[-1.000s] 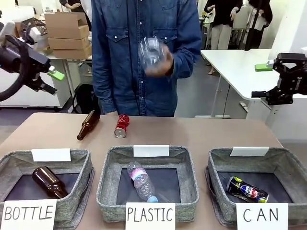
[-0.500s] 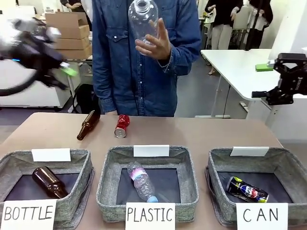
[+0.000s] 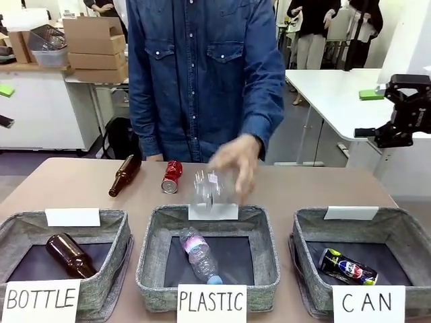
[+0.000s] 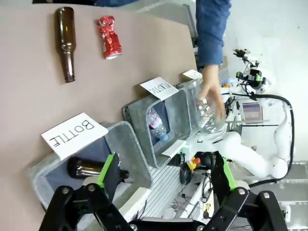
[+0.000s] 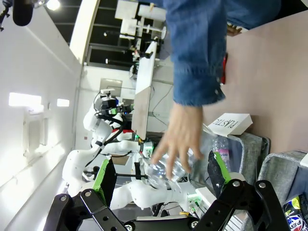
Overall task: Sort the can waste into the basket.
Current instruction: Pick up the can waste from the table and place it in the right Fabric basket.
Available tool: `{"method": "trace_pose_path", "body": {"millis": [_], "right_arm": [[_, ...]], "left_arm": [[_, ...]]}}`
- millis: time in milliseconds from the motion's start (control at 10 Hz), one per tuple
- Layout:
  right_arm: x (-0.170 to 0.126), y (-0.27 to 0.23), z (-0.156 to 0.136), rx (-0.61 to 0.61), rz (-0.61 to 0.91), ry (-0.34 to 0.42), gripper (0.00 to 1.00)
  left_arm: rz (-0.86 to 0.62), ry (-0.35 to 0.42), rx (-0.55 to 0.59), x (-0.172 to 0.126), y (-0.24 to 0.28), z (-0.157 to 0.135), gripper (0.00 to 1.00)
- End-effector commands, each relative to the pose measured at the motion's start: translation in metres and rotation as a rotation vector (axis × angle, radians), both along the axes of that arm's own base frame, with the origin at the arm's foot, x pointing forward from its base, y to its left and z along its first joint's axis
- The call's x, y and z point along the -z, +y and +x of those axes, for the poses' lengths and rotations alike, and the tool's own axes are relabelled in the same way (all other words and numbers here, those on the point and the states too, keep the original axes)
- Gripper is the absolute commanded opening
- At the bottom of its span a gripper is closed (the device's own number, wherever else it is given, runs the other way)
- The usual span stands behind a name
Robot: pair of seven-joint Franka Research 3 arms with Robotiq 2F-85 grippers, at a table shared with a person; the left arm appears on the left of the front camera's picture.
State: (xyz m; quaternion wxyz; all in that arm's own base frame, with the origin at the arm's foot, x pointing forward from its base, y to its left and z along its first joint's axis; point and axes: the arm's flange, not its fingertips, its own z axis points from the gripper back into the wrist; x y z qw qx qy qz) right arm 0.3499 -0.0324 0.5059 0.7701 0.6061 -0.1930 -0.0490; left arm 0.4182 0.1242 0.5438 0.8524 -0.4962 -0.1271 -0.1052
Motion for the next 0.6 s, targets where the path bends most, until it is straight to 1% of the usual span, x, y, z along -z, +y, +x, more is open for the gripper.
{"method": "trace_pose_path", "body": {"millis": [0,100,200,300,500], "right_arm": [[-0.002,-0.001,0.000,-0.012,-0.006,0.000,1.00],[-0.002,-0.001,0.000,-0.012,-0.006,0.000,1.00],[-0.002,-0.001,0.000,-0.012,-0.006,0.000,1.00],[-0.002,-0.001,0.000,-0.012,-0.006,0.000,1.00],[-0.002,-0.001,0.000,-0.012,-0.006,0.000,1.00]], "left_arm": [[-0.018,-0.036,0.032,0.002,-0.034,0.006,1.00],[-0.022,-0.020,0.042,0.001,-0.042,0.011,1.00],[-0.014,0.003,-0.016,0.001,-0.059,0.017,1.00],[0.032,-0.012,-0.045,0.002,-0.092,0.026,1.00],[0.192,-0.019,-0.071,0.014,-0.156,0.049,1.00]]}}
